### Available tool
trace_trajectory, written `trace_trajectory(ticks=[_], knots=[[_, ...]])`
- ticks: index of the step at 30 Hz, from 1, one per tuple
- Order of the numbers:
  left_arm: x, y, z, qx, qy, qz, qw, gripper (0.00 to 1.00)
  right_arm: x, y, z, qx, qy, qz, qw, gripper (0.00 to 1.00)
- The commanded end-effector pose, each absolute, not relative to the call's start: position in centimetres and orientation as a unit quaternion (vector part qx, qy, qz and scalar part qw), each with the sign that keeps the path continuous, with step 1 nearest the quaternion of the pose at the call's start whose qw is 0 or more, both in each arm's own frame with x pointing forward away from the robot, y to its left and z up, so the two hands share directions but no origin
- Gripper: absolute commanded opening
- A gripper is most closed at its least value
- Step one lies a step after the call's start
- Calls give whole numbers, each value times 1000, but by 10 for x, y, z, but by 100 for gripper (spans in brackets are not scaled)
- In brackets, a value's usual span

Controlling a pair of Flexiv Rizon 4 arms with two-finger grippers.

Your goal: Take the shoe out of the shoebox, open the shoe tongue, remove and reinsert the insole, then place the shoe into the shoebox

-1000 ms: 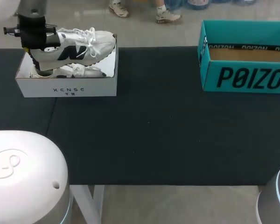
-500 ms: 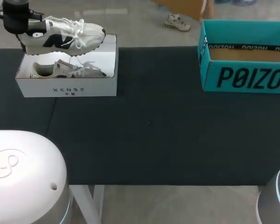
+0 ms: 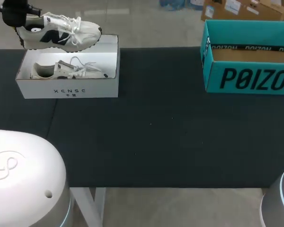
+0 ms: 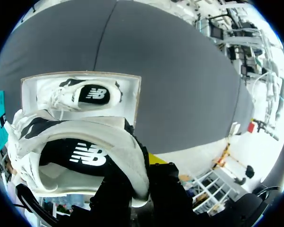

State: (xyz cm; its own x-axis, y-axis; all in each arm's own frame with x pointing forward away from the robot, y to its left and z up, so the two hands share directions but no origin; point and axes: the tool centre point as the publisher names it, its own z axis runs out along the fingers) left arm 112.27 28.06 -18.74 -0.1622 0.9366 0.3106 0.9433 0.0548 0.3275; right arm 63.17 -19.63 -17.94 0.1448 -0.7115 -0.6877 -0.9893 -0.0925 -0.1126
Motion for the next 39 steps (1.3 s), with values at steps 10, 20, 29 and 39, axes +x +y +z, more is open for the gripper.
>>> trace_trajectory(ticks=[10,20,29,39], knots=[[1162,286,-216,-651,-729,-210,17,0,624,-195,-180,-636,642,124,409,100],[1183,293,-233,-648,-733,-205,20,0,624,-195,-180,-636,642,124,409,100],[1191,292,-259,-649,-736,-193,28,0,624,-195,-180,-636,642,124,409,100],[1196,286,-283,-661,-729,-176,36,0,624,-195,-180,-636,642,124,409,100]])
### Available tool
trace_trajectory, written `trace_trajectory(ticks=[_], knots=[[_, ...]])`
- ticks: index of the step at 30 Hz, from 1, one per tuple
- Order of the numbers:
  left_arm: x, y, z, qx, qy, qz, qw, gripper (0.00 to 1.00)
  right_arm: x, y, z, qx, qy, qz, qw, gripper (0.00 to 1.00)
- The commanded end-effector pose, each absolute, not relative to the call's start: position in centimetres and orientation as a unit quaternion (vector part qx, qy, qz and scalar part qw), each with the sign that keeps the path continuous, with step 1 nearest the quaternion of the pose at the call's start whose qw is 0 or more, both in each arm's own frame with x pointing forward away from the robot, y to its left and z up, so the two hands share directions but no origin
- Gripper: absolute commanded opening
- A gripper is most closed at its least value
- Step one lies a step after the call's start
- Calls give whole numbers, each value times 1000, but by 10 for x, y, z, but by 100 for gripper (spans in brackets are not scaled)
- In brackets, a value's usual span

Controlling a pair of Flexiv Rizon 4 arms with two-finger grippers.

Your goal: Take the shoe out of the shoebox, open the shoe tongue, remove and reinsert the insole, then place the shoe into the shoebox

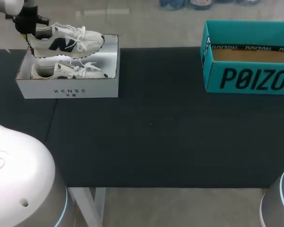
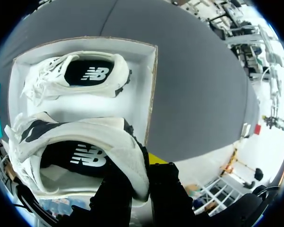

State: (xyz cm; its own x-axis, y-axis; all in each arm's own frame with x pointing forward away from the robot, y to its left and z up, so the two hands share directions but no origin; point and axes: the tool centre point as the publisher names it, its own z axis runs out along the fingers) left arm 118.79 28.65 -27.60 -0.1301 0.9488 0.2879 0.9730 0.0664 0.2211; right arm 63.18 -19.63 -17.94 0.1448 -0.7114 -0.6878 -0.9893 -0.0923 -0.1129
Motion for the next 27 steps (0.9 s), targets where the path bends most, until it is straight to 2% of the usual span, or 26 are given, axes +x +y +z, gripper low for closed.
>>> trace_trajectory(ticks=[1,27], knots=[[1197,285,-285,-662,-728,-176,36,0,624,-195,-180,-636,642,124,409,100],[1210,265,-349,-682,-715,-145,53,0,624,-195,-180,-636,642,124,409,100]])
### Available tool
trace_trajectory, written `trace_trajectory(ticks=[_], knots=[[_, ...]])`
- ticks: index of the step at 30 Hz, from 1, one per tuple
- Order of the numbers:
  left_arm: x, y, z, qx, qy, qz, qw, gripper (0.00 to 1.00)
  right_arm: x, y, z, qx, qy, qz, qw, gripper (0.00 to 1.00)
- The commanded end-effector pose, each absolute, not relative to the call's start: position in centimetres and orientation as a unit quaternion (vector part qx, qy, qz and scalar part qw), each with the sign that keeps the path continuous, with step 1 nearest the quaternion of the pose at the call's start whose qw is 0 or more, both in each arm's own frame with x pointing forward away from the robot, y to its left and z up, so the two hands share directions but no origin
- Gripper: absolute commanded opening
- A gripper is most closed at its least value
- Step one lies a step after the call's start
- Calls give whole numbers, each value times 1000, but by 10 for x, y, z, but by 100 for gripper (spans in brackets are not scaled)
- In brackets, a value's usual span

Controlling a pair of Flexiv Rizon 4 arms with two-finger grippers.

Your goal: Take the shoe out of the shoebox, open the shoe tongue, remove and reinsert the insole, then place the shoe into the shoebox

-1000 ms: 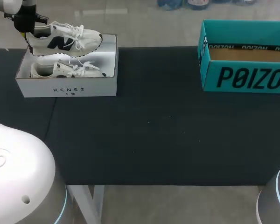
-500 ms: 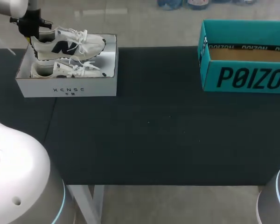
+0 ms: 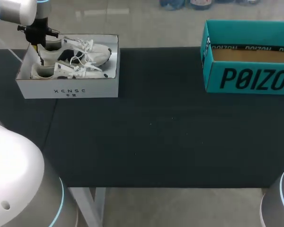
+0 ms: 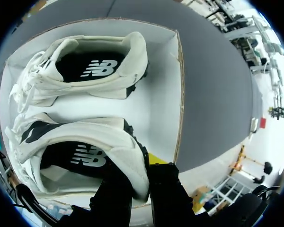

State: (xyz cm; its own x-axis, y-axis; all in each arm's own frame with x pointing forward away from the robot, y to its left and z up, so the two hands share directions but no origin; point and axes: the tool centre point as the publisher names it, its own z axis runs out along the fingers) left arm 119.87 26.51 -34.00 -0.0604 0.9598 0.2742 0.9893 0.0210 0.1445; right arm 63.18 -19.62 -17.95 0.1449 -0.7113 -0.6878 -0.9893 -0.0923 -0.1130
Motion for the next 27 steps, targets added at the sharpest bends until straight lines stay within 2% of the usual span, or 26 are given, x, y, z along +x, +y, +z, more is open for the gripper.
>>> trace_trajectory(ticks=[1,19,20,22,27], knots=[[1211,266,-351,-680,-717,-145,52,0,624,-195,-180,-636,642,124,409,100],[1218,267,-372,-686,-710,-152,34,0,624,-195,-180,-636,642,124,409,100],[1218,266,-372,-694,-704,-148,32,4,624,-195,-180,-636,642,124,409,100],[1217,265,-372,-698,-698,-160,31,100,624,-195,-180,-636,642,124,409,100],[1212,262,-366,-702,-693,-165,17,100,624,-195,-180,-636,642,124,409,100]])
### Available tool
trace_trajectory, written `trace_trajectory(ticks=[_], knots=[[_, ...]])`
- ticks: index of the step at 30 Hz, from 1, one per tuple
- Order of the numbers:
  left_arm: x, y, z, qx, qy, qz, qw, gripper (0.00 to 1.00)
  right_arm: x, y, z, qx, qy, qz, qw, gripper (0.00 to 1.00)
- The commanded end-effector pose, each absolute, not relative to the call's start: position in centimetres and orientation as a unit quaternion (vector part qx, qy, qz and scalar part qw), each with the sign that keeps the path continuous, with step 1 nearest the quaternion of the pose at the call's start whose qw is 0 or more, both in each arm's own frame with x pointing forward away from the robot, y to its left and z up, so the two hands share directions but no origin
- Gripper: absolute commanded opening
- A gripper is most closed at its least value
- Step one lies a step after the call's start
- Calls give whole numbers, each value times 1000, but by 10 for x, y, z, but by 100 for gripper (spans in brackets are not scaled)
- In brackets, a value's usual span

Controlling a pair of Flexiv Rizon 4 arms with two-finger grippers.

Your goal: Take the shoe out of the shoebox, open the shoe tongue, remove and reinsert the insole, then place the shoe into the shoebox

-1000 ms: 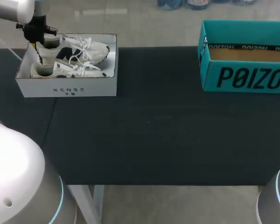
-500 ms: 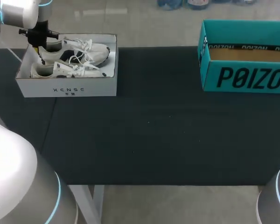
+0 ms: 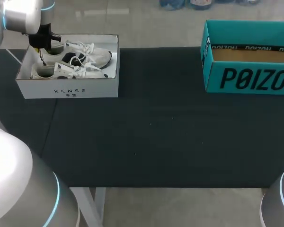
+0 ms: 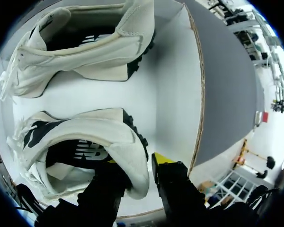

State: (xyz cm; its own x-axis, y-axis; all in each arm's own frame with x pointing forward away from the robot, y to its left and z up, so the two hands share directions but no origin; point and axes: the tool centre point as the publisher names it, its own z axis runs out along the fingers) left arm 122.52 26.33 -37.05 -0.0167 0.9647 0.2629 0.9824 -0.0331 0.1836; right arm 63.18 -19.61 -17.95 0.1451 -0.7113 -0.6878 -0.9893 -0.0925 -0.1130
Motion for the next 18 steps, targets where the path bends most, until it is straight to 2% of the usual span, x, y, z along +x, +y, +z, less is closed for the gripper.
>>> trace_trajectory(ticks=[1,9,18], knots=[[1211,262,-364,-701,-693,-169,13,100,624,-195,-180,-636,642,124,409,100],[1198,262,-334,-701,-696,-154,-14,100,624,-195,-180,-636,642,124,409,100],[1151,249,-264,-714,-685,-140,-38,100,624,-195,-180,-636,642,124,409,100]])
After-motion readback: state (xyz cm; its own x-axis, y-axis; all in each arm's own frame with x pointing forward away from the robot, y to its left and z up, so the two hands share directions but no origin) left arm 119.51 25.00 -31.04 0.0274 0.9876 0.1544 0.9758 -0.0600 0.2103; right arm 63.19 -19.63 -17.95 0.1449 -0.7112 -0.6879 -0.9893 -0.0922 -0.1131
